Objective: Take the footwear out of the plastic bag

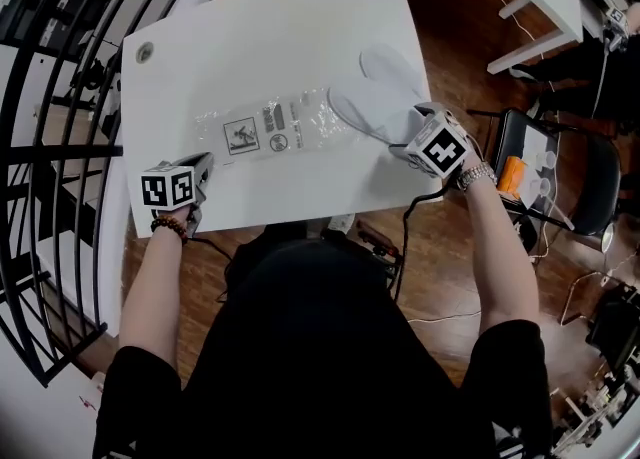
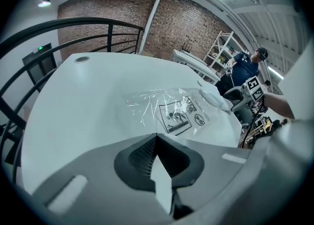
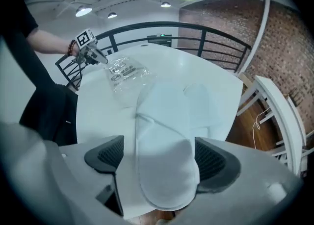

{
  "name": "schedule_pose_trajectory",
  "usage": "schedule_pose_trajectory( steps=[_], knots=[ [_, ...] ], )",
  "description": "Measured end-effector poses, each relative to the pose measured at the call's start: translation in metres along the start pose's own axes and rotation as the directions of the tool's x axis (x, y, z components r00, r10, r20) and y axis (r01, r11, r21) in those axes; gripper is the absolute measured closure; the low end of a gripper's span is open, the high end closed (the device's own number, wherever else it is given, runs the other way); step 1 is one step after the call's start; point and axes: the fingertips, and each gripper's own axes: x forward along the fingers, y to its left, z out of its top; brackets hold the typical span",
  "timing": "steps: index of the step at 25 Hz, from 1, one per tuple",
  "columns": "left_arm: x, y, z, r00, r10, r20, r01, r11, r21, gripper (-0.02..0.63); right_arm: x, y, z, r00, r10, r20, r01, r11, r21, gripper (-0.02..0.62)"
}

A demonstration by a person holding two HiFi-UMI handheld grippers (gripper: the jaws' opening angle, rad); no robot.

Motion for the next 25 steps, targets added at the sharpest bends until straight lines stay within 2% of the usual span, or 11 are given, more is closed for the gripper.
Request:
schedule_pose_trajectory(
  steps=[3,9,11,17,25],
  knots=[
    [0.001,0.0,-0.002,1.0,0.003,-0.002,-0.003,1.0,-0.01,0.59,0.014,-0.003,-0.013,0.998,-0.003,-0.065,0.002,1.0,-0.012,0.13],
    [0.0,0.0,-0.005,1.0,0.005,0.0,-0.005,1.0,-0.019,0.591,0.024,-0.009,-0.03,0.99,-0.022,-0.142,0.018,0.999,-0.029,0.137],
    [0.0,0.002,-0.005,1.0,0.013,-0.002,-0.013,1.0,-0.019,0.589,0.021,-0.013,-0.027,0.991,-0.049,-0.122,0.042,0.998,-0.054,0.184],
    [-0.002,0.003,-0.006,1.0,0.007,-0.003,-0.007,1.0,-0.02,0.589,0.004,-0.013,-0.002,0.995,-0.096,-0.024,0.092,0.989,-0.117,0.203],
    [0.003,0.0,-0.006,1.0,0.003,-0.001,-0.003,1.0,-0.016,0.591,-0.016,-0.027,0.004,0.98,-0.173,0.095,0.178,0.983,-0.051,0.21]
  ],
)
